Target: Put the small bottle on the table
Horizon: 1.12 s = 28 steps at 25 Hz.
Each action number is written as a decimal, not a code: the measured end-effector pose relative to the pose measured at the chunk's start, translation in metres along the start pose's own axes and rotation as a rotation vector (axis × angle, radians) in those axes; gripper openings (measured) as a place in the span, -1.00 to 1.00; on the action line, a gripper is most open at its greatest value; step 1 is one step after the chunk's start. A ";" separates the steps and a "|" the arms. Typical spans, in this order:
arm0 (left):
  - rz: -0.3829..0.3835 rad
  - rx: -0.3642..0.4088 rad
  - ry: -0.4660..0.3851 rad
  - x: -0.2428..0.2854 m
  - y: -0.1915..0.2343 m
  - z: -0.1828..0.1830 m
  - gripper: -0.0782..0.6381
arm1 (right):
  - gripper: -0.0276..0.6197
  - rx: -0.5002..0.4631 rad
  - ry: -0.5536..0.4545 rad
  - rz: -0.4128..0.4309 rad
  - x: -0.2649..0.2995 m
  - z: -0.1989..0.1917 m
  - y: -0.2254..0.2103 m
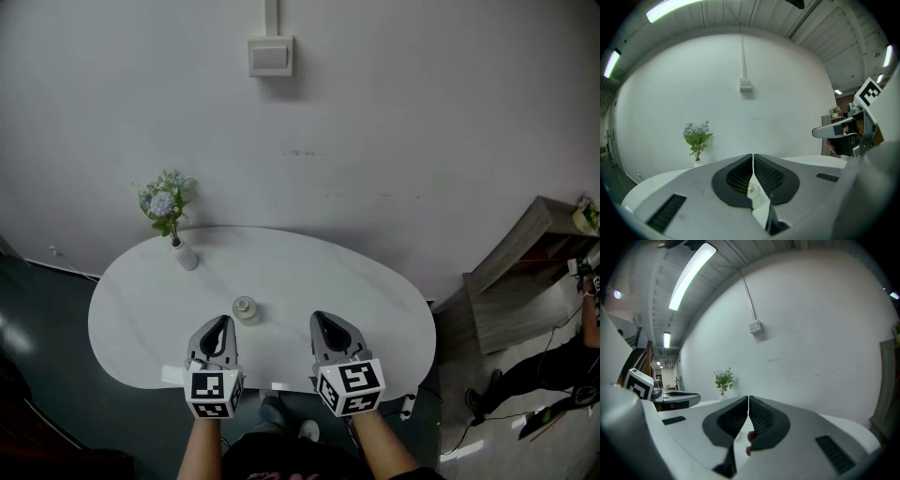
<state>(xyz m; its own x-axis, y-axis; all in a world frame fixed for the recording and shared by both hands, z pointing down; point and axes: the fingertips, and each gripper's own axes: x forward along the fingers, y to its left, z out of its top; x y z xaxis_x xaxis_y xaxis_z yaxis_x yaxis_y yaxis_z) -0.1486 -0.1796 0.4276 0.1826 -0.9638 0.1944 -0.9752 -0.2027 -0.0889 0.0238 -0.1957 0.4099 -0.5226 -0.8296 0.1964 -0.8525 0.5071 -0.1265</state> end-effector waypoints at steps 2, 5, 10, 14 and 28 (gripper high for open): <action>0.003 -0.008 -0.003 -0.004 -0.002 0.003 -0.73 | -0.71 -0.009 -0.013 0.007 -0.004 0.004 0.002; 0.005 -0.008 -0.015 -0.010 -0.007 0.009 -0.73 | -0.71 -0.022 -0.028 0.015 -0.011 0.010 0.003; 0.012 0.003 -0.043 -0.019 -0.012 0.024 -0.73 | -0.71 -0.045 -0.057 0.022 -0.021 0.021 0.003; 0.030 0.001 -0.054 -0.027 -0.011 0.032 -0.73 | -0.71 -0.082 -0.074 0.024 -0.031 0.027 0.006; 0.054 0.022 -0.074 -0.043 -0.008 0.043 -0.74 | -0.71 -0.148 -0.099 0.050 -0.042 0.035 0.016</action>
<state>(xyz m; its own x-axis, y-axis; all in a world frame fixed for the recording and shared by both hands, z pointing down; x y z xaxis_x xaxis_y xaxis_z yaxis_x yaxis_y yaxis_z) -0.1436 -0.1436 0.3783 0.1389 -0.9835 0.1158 -0.9810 -0.1527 -0.1194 0.0324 -0.1613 0.3654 -0.5672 -0.8179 0.0961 -0.8210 0.5708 0.0125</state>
